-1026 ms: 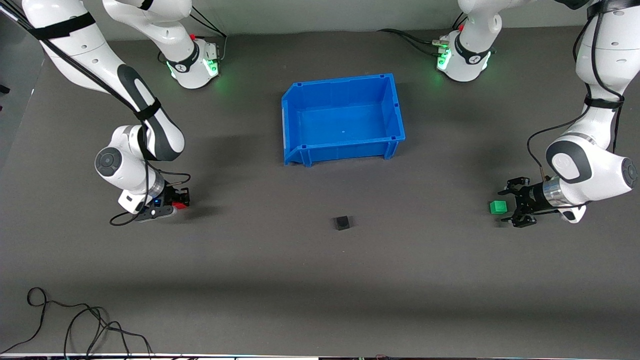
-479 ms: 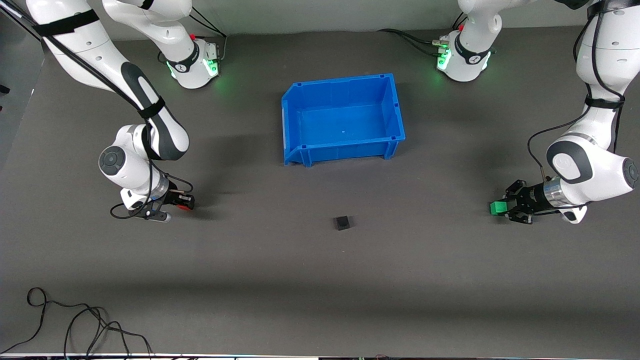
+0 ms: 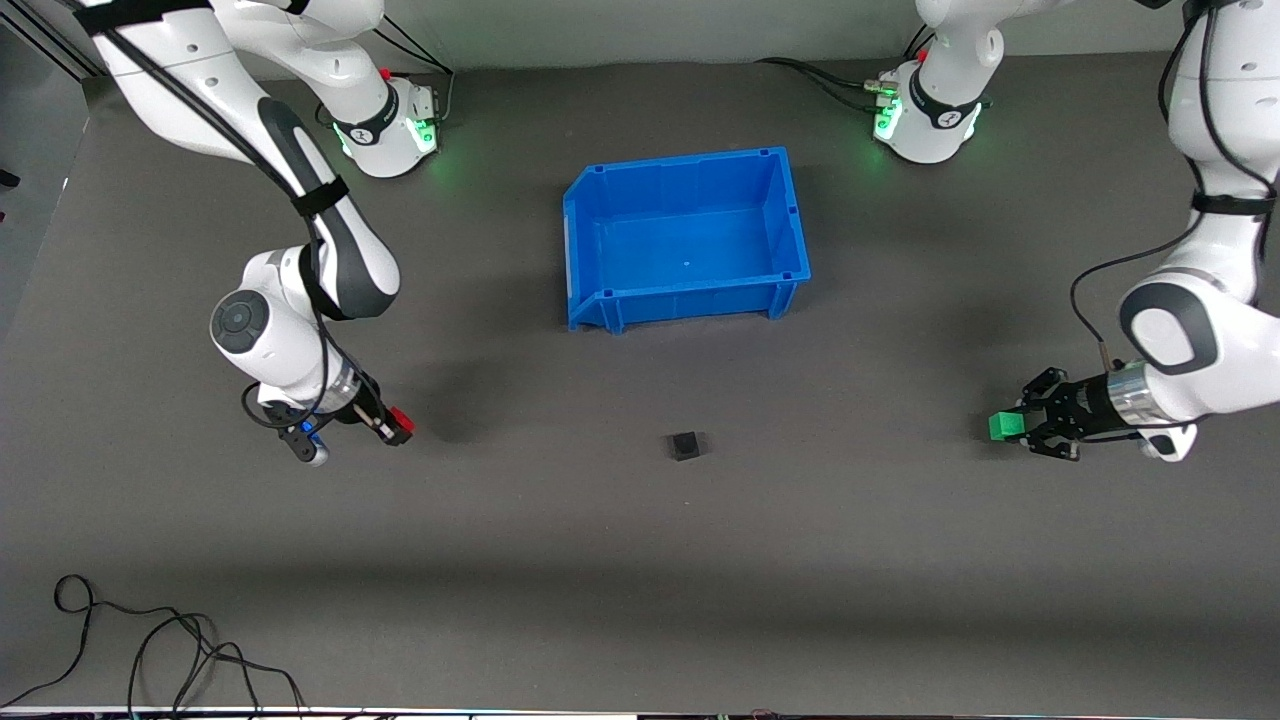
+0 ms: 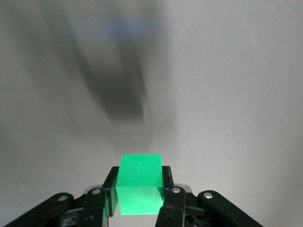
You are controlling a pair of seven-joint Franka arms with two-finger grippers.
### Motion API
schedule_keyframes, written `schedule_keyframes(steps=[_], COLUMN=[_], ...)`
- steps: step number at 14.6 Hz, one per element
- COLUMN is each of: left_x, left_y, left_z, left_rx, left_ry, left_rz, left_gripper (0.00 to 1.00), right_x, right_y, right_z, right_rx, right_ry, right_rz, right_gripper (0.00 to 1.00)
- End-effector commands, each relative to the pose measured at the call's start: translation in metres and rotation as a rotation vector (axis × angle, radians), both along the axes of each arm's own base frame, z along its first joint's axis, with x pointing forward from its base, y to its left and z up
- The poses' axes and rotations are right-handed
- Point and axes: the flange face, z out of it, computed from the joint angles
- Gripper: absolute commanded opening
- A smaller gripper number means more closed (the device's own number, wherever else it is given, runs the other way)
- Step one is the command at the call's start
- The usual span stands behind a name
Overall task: Attach green and red cubes to black cube
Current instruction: 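Carry the red cube with the right gripper while the left gripper carries green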
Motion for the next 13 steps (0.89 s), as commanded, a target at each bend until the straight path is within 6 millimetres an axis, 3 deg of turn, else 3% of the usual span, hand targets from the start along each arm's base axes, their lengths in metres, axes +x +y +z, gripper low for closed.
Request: schedule_keyframes(steps=[1,4,10,13], left_x=[0.015,0.028,0.040,0.041], left_y=[-0.015,-0.073,-0.195,-0.258], left_z=[0.035,0.044,0.054,0.045], left_rx=[-0.020,-0.005,0.022,0.026], left_ry=[0.012,0.029,0.023,0.030], left_rz=[0.007,0.023,0.090,0.137], left_gripper=[0.06,0.04,0.03,0.03], right_x=[0.027,0.042,0.063,0.066], right_y=[0.031,0.064,0.160,0.200], right_z=[0.012,0.015,0.007,-0.001], right_rx=[0.038,0.074,0.147,0.172], right_ry=[0.011,0.002,-0.010,-0.010], right_rz=[-0.191,-0.353,-0.531,-0.590], right_gripper=[0.00,0.00,0.00,0.00])
